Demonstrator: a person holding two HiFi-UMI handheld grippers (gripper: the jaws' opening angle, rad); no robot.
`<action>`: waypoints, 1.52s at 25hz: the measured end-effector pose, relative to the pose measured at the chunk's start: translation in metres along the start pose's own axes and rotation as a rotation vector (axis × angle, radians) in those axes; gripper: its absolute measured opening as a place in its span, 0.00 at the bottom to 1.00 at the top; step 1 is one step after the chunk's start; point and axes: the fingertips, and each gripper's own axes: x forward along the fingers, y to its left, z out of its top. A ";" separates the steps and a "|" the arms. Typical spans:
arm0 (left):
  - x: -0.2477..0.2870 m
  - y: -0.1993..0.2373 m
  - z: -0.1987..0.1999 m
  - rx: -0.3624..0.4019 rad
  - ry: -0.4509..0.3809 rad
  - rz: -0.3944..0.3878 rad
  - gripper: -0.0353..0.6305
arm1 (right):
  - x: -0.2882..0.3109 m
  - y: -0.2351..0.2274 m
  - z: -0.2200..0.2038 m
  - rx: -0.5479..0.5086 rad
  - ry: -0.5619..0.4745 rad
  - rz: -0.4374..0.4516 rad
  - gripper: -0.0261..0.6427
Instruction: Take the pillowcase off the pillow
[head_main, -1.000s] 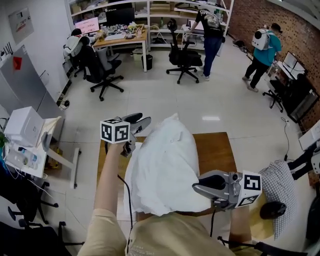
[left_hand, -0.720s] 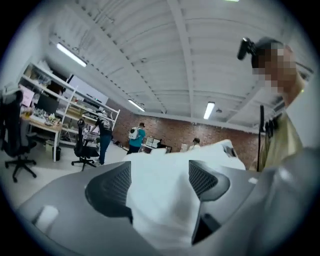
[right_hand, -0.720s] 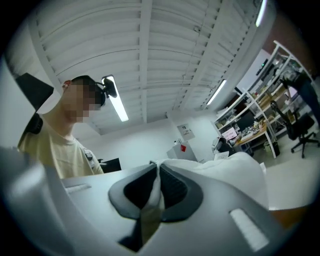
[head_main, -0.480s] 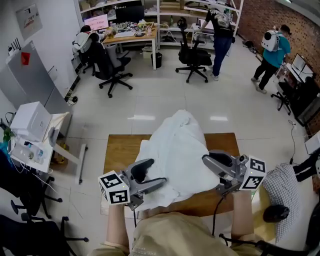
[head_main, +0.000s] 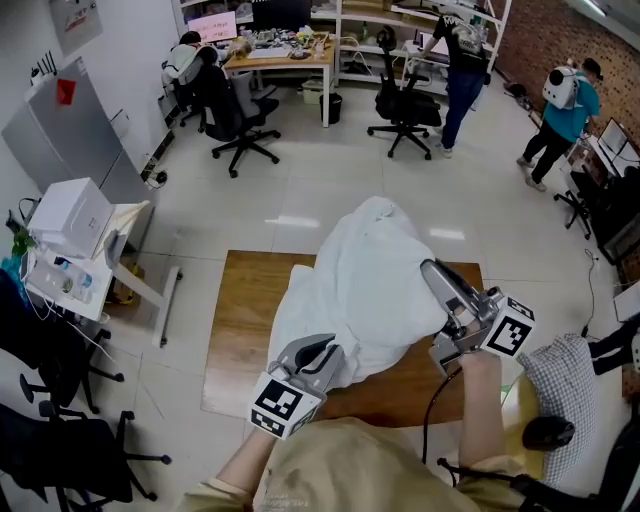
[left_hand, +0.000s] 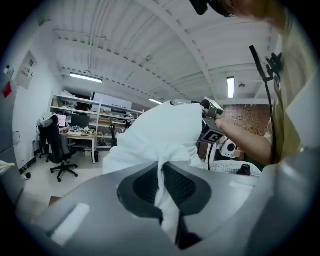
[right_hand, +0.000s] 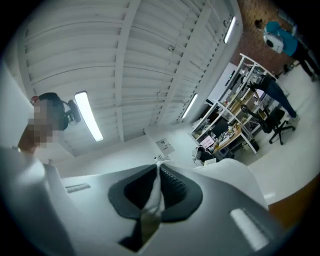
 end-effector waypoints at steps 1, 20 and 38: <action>0.002 0.004 -0.012 0.010 -0.007 0.020 0.08 | 0.000 -0.003 0.006 0.044 -0.020 0.018 0.06; -0.047 0.160 -0.049 -0.386 -0.196 -0.215 0.57 | -0.028 0.080 -0.052 -0.135 0.273 0.438 0.06; 0.145 0.187 -0.085 -0.530 0.164 -0.245 0.06 | -0.026 0.158 -0.105 -0.298 0.366 0.490 0.06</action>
